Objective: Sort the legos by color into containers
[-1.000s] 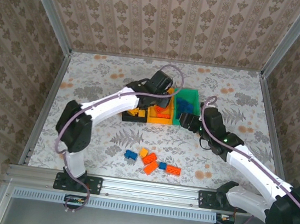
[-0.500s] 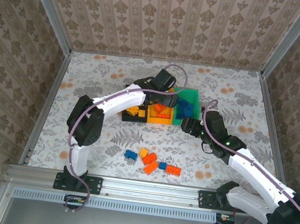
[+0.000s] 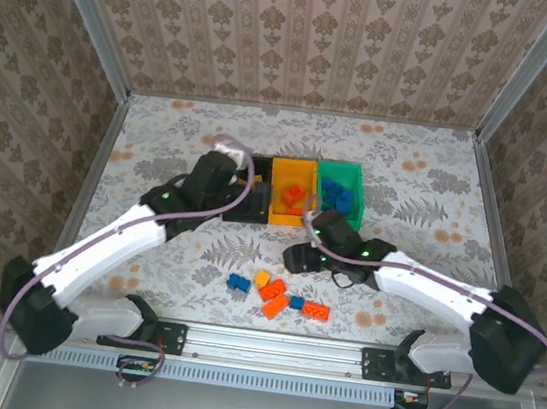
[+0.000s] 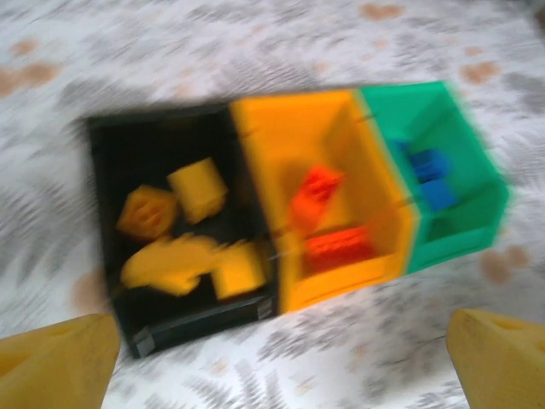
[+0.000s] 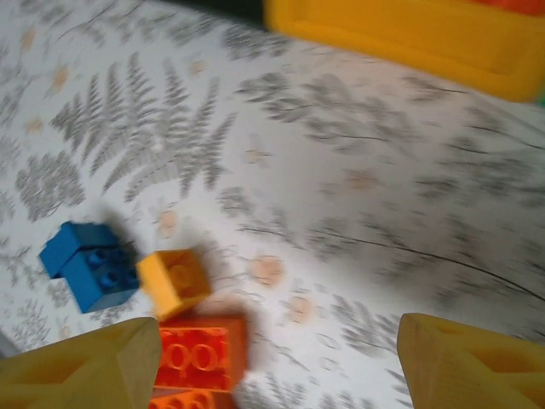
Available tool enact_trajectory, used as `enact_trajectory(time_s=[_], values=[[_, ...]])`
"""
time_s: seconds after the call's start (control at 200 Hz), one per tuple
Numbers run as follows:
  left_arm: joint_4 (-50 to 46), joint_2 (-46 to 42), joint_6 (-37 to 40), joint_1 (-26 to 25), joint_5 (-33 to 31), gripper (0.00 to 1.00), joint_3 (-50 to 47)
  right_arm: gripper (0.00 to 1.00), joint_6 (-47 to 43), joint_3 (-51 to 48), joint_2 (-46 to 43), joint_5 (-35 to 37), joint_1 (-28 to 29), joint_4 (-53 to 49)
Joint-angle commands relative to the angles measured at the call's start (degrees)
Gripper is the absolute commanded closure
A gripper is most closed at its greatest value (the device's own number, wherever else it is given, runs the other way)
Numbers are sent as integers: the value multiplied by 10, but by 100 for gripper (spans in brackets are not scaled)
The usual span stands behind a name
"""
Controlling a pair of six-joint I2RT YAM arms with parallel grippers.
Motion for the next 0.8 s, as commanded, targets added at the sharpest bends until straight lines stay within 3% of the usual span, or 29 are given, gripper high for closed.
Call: enact_trajectory(time_s=[0.0, 0.135, 0.32, 0.795], values=[[-66, -71, -55, 73, -4, 0, -79, 26, -53, 63, 64, -13, 46, -4], [-87, -134, -65, 157, 43, 0, -139, 30, -95, 126, 137, -9, 100, -18], [-95, -139, -62, 217, 86, 0, -154, 38, -134, 187, 216, -7, 141, -34], [-77, -148, -61, 234, 111, 0, -154, 51, -193, 223, 299, 61, 180, -67]])
